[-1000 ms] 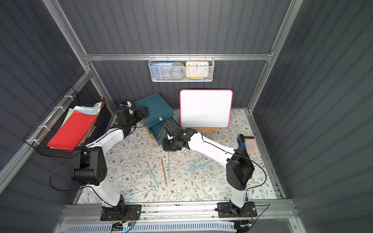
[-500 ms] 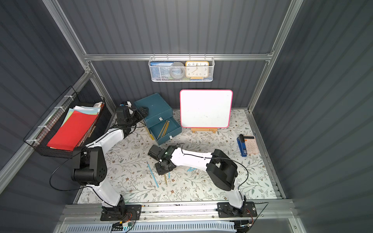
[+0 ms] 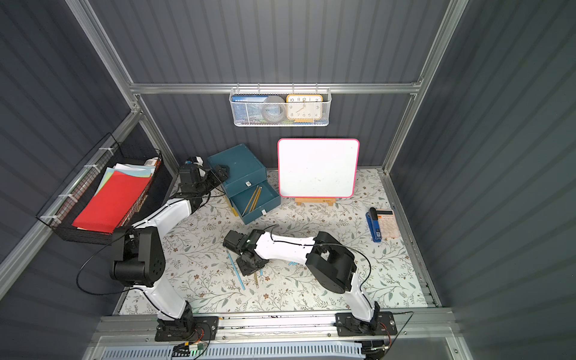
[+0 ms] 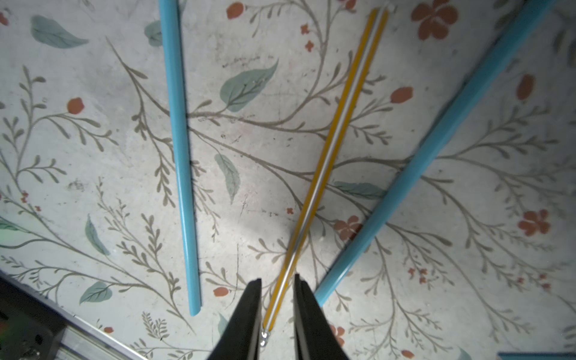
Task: Please place the pencils in the drawer according to their color
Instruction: Pick up the pencil from the center of the board.
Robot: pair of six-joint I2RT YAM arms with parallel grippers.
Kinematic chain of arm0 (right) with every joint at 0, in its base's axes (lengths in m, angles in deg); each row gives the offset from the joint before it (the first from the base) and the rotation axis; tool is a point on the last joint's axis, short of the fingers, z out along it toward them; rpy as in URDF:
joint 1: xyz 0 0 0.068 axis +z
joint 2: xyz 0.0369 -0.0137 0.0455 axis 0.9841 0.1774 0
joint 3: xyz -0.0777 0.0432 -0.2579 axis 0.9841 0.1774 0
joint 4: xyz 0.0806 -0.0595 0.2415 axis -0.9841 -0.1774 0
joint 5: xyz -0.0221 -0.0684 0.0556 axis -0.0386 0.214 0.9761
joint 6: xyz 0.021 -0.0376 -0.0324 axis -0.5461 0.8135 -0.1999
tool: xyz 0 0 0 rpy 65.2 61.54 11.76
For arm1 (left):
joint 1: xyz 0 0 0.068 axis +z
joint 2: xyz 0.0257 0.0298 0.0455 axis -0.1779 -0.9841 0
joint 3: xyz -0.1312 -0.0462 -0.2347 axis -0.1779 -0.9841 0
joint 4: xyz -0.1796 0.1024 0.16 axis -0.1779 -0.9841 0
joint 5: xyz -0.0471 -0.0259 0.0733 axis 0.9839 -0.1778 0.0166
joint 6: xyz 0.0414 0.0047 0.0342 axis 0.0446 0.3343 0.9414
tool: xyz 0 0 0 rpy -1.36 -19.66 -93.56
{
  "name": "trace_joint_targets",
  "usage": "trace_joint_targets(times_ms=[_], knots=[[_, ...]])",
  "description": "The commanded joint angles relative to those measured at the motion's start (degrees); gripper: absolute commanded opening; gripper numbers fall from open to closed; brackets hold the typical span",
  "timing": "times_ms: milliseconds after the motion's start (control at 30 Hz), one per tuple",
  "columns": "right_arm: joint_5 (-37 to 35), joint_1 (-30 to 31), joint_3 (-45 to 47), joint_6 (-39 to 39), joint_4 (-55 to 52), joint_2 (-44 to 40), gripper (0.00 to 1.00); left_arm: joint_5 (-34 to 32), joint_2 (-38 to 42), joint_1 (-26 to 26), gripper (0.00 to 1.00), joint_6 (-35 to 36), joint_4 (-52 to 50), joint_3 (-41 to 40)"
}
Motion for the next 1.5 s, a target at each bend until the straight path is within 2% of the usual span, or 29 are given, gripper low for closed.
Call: trace_joint_targets(times_ms=[0,433,633,733,900,1000,1467], knots=[[-0.2,0.5,-0.8,0.6,-1.6,1.5,0.23,0.3,1.0,-0.5,1.0,0.2,0.9,-0.2],[1.5,0.5,-0.9,0.1,-3.6,3.7,0.23,0.4,1.3,-0.4,1.0,0.2,1.0,-0.2],[2.1,0.5,-0.7,-0.6,-4.1,4.1,0.2,0.5,1.3,-0.4,1.0,0.2,0.9,-0.1],[2.2,0.6,-0.7,-0.8,-4.2,4.4,0.18,0.4,1.4,-0.4,1.0,0.2,0.9,-0.2],[2.4,0.6,-0.5,-1.1,-4.6,4.7,0.06,0.3,1.5,-0.4,1.0,0.3,0.9,-0.4],[2.4,0.6,0.1,-1.6,-4.2,4.0,0.0,0.5,1.3,-0.5,1.0,0.2,1.1,-0.5],[3.7,0.6,3.8,-5.0,-0.7,-3.8,0.0,0.6,1.3,-0.4,1.0,0.2,1.4,-0.7]])
